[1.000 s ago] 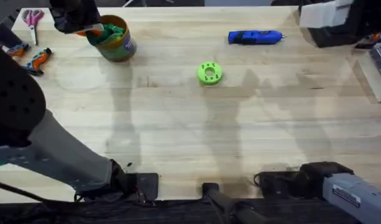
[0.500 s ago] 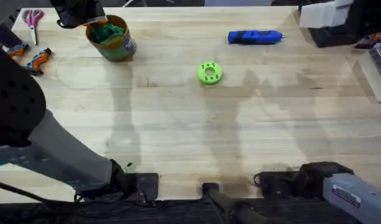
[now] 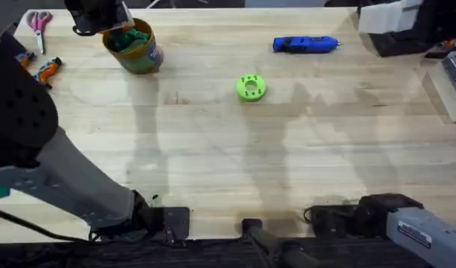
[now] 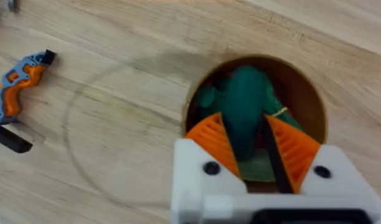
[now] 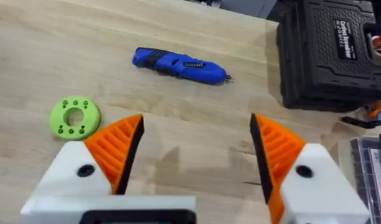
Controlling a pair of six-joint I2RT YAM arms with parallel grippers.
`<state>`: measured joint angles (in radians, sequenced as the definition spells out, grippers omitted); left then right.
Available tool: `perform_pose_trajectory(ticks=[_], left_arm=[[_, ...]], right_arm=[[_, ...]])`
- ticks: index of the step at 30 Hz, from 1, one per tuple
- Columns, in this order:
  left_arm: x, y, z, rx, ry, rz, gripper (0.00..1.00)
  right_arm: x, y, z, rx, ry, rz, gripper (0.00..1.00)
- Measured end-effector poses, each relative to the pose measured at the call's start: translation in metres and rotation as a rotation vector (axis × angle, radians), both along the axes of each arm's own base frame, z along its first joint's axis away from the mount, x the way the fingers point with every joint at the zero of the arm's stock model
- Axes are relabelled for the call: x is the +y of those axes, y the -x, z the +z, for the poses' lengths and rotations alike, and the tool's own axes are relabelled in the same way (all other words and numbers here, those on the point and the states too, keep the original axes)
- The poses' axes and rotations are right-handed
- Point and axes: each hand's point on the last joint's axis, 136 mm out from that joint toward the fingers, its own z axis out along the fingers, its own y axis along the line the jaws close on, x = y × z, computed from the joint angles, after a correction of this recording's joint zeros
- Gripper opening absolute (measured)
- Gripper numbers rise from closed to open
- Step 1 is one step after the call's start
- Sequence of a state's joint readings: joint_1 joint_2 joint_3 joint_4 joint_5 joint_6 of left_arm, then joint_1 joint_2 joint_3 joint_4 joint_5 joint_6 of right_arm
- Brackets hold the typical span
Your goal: Pick up the gripper from the table and insert it into the empty holder that is missing its gripper. Then pick up a screw, insert it into the mounting hole, and use the screwdriver to tighten it. Finally, clean up the table by picking up the vegetable and placing it into the bucket.
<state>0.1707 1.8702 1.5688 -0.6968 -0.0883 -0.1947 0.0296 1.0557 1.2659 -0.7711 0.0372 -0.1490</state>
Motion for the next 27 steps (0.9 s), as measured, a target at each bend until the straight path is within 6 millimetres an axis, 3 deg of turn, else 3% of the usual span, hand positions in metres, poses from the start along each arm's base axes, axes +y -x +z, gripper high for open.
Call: perform_pose_trajectory(ticks=[8, 12, 14, 17, 22, 23, 27], left_arm=[[-0.001, 0.004, -0.006, 0.025, 0.007, -0.002, 0.584], [-0.005, 0.025, -0.014, 0.124, 0.026, -0.005, 0.750], [-0.007, 0.036, -0.008, 0.175, 0.036, -0.003, 0.850], [-0.011, 0.054, 0.011, 0.247, 0.052, -0.005, 0.912], [-0.018, 0.078, 0.061, 0.262, 0.058, -0.028, 0.939], [-0.027, 0.097, 0.098, 0.223, 0.058, -0.079, 0.952], [-0.044, 0.136, 0.140, 0.174, 0.062, -0.139, 0.955]], right_arm=[[0.000, 0.000, 0.000, 0.000, 0.000, 0.000, 0.989], [0.000, 0.000, 0.000, 0.000, 0.000, 0.000, 0.989], [0.000, 0.000, 0.000, 0.000, 0.000, 0.000, 0.989], [0.000, 0.000, 0.000, 0.000, 0.000, 0.000, 0.990], [0.000, 0.000, 0.000, 0.000, 0.000, 0.000, 0.990], [0.000, 0.000, 0.000, 0.000, 0.000, 0.000, 0.990], [0.000, 0.000, 0.000, 0.000, 0.000, 0.000, 0.989]])
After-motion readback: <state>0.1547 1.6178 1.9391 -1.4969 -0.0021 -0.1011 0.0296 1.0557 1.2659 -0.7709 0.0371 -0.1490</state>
